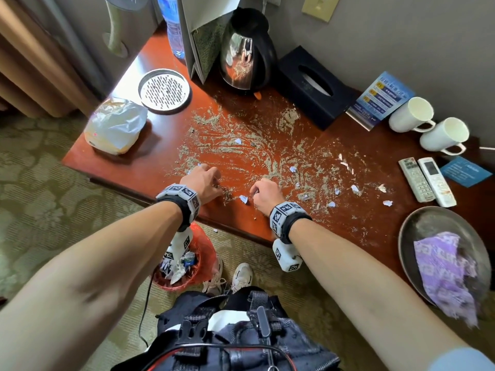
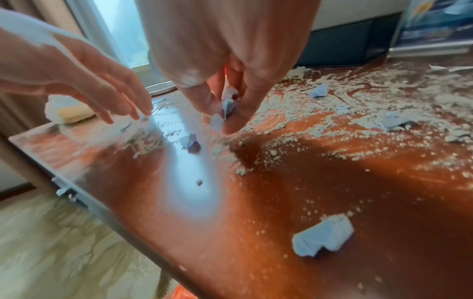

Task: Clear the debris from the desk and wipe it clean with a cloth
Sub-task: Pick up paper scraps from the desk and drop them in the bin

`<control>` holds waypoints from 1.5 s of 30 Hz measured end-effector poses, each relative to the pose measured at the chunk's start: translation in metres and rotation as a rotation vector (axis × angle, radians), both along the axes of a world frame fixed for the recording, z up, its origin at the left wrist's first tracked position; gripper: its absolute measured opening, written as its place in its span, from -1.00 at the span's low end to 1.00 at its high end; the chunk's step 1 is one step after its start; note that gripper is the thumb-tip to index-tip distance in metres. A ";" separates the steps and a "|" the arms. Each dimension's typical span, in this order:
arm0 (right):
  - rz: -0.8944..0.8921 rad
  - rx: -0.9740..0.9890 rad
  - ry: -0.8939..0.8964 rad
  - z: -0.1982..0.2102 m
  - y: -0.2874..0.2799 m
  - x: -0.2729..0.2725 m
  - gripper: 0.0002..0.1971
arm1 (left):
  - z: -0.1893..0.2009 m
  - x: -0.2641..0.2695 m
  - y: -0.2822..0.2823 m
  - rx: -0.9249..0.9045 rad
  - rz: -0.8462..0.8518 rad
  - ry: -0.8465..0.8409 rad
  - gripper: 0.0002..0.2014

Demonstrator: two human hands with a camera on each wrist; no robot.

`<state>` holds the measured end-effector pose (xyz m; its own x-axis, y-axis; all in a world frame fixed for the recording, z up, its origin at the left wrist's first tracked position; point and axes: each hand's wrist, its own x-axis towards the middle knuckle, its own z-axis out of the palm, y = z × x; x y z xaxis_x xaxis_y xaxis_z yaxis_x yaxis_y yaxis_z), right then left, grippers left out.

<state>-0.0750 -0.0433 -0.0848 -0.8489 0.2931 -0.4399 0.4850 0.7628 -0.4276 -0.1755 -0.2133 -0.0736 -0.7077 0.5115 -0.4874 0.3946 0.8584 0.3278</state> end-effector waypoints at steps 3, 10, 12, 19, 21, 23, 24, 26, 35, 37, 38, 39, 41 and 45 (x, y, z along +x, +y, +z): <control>-0.128 -0.033 0.004 0.003 0.006 -0.001 -0.71 | 0.003 0.000 0.007 -0.029 -0.033 0.007 -0.59; -0.277 -0.011 -0.129 0.017 0.028 0.000 -0.88 | 0.009 0.010 0.042 -0.071 -0.189 -0.114 -0.70; -0.277 -0.005 -0.142 0.014 0.032 0.007 -0.79 | 0.009 0.015 0.053 -0.103 -0.254 -0.100 -0.71; -0.250 0.054 -0.066 0.004 0.040 0.030 -0.37 | -0.001 0.024 0.062 -0.207 -0.414 -0.020 -0.73; -0.254 0.017 -0.069 0.005 0.039 0.036 -0.35 | -0.006 0.025 0.062 -0.192 -0.415 -0.021 -0.75; -0.241 -0.018 -0.083 0.006 0.039 0.040 -0.35 | -0.008 0.024 0.063 -0.177 -0.428 -0.016 -0.75; -0.245 -0.028 -0.090 0.006 0.039 0.043 -0.36 | -0.010 0.024 0.063 -0.170 -0.429 -0.014 -0.75; -0.251 -0.052 -0.103 0.007 0.038 0.045 -0.39 | -0.013 0.023 0.064 -0.164 -0.429 -0.003 -0.78; -0.318 -0.090 -0.145 0.016 0.029 0.055 -0.69 | -0.017 0.023 0.070 -0.154 -0.441 0.000 -0.94; -0.331 -0.112 -0.122 0.016 0.028 0.054 -0.75 | -0.017 0.019 0.072 -0.139 -0.454 -0.005 -0.92; -0.339 -0.130 -0.106 0.016 0.028 0.053 -0.74 | -0.016 0.018 0.075 -0.110 -0.455 0.004 -0.90; -0.346 -0.151 -0.085 0.017 0.028 0.052 -0.70 | -0.015 0.017 0.078 -0.076 -0.460 0.013 -0.87; -0.341 -0.180 -0.052 0.018 0.027 0.051 -0.65 | -0.009 0.018 0.088 -0.023 -0.473 0.018 -0.83; -0.351 -0.235 0.013 0.018 0.032 0.048 -0.65 | 0.005 0.021 0.105 0.078 -0.500 0.053 -0.78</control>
